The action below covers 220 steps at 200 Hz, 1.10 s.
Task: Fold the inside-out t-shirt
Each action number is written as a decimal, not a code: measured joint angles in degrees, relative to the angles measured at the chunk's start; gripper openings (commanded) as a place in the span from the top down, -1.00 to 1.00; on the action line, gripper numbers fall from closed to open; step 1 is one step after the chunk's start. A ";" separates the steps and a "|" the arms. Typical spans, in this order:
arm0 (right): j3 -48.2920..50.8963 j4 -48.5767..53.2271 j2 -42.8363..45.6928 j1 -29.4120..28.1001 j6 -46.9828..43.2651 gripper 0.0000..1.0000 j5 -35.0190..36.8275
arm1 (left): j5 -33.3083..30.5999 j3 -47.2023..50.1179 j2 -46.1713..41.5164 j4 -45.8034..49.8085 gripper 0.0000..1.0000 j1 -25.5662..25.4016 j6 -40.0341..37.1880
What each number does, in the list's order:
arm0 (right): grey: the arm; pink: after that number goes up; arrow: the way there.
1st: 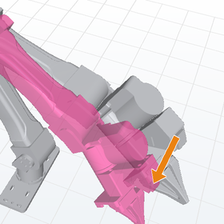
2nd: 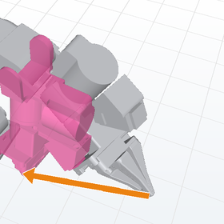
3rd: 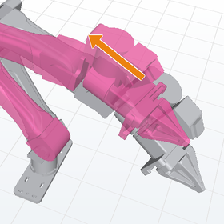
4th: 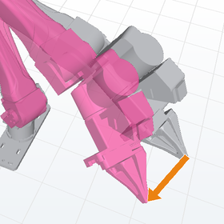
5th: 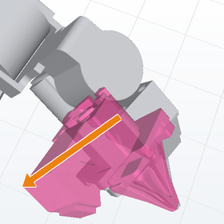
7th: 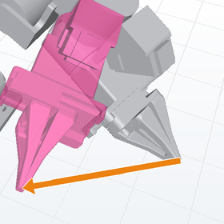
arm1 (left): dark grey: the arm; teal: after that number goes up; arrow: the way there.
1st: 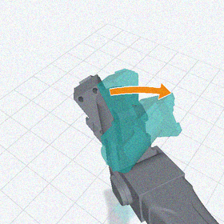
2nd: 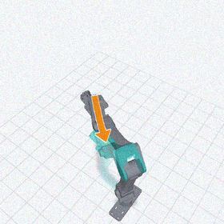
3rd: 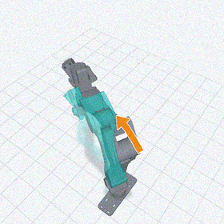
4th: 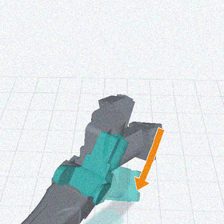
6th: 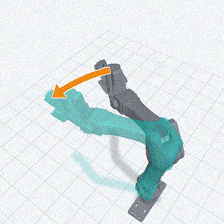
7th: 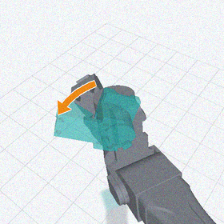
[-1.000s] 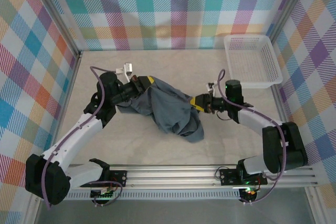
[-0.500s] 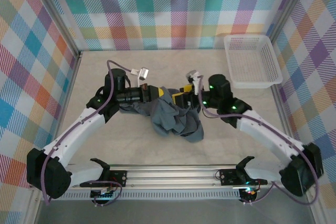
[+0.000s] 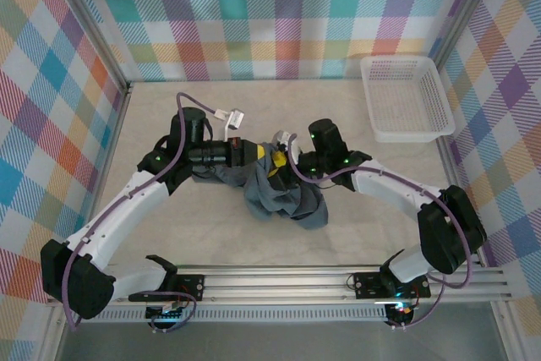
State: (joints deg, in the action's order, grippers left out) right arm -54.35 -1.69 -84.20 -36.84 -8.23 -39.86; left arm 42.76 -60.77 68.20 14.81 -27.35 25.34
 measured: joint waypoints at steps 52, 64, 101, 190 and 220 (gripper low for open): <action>3.15 -2.40 4.31 -0.44 0.76 0.81 4.46 | -0.07 -0.59 0.00 1.53 1.00 0.00 -0.96; 2.78 -2.62 3.52 -0.55 2.01 1.00 6.38 | 0.11 -0.68 0.00 1.55 1.00 0.00 -1.18; 2.10 -3.32 3.72 -0.48 8.20 1.00 5.64 | -3.21 -1.90 0.09 4.09 1.00 0.59 -4.44; 11.43 -22.95 20.92 0.76 32.68 1.00 2.25 | -5.60 -2.25 11.47 -1.92 0.17 4.15 -11.10; 12.28 -25.24 20.92 1.95 34.62 1.00 3.41 | -9.68 -0.46 6.78 1.20 -0.03 4.63 -10.67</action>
State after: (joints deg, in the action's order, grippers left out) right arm -42.06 -26.94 -63.29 -34.89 26.39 -36.45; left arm 33.08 -61.23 74.98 16.01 -22.72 14.68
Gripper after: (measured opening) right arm 0.049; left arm 0.508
